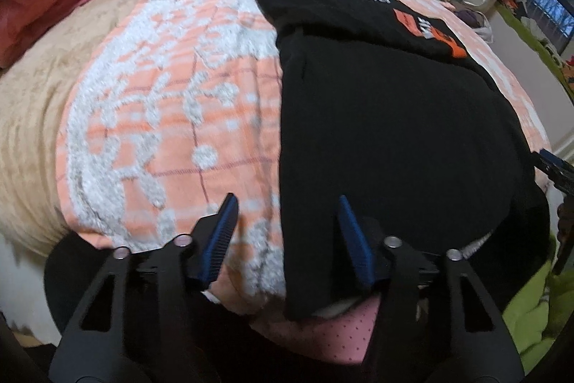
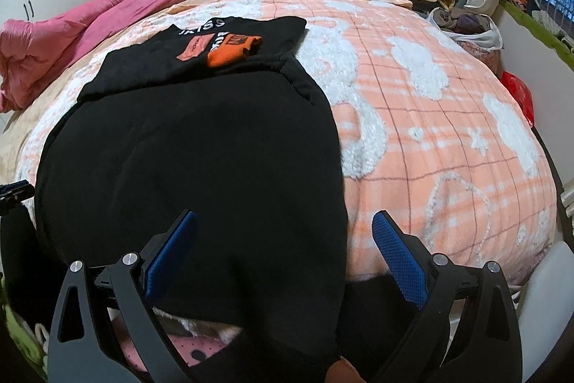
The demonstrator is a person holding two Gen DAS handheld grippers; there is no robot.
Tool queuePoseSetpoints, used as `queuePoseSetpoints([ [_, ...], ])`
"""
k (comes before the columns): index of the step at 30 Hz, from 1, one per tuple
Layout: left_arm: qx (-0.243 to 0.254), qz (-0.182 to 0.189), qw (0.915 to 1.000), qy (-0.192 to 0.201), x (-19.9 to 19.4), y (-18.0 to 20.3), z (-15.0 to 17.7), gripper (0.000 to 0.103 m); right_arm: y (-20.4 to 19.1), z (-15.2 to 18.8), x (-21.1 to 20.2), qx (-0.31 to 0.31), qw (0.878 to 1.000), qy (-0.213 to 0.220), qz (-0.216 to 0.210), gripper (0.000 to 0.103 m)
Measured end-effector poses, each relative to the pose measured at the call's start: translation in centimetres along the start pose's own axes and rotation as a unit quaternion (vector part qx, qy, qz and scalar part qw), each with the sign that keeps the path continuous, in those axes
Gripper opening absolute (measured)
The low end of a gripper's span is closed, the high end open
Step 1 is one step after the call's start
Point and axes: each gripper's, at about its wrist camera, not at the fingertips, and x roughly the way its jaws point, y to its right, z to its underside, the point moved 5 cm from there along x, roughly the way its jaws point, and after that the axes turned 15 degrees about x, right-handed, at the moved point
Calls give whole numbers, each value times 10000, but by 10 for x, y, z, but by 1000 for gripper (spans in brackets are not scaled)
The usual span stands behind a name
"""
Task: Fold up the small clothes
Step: 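Grasp the hem with both tools and lift it toward the collar, then fold the held hem over onto the collar with both tools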
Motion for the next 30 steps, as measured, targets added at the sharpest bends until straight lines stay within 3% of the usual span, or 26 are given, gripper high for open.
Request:
queuePoseSetpoints([
  [2,2,144,9999,-84,3,4,6,38,2,3,-1,-3,10000,-38,-21,97],
  [9,-12,493,9982,-351,17,18,19,38,10,11,-1,97,9997,-199,-87,97],
  [20,97,539,9971,-537,27,26,23,39,28,26,0,267,9983,-466,-203,95],
  [23,116,533,9970,-548,27,26,23,39,24,30,2,219,9977,-578,-290,82],
  [25,101,597,9966,-557,28,26,24,46,23,35,8,215,9962,-764,-353,69],
  [30,151,602,9962,-609,30,30,26,47,24,42,14,259,9942,-954,-414,9],
])
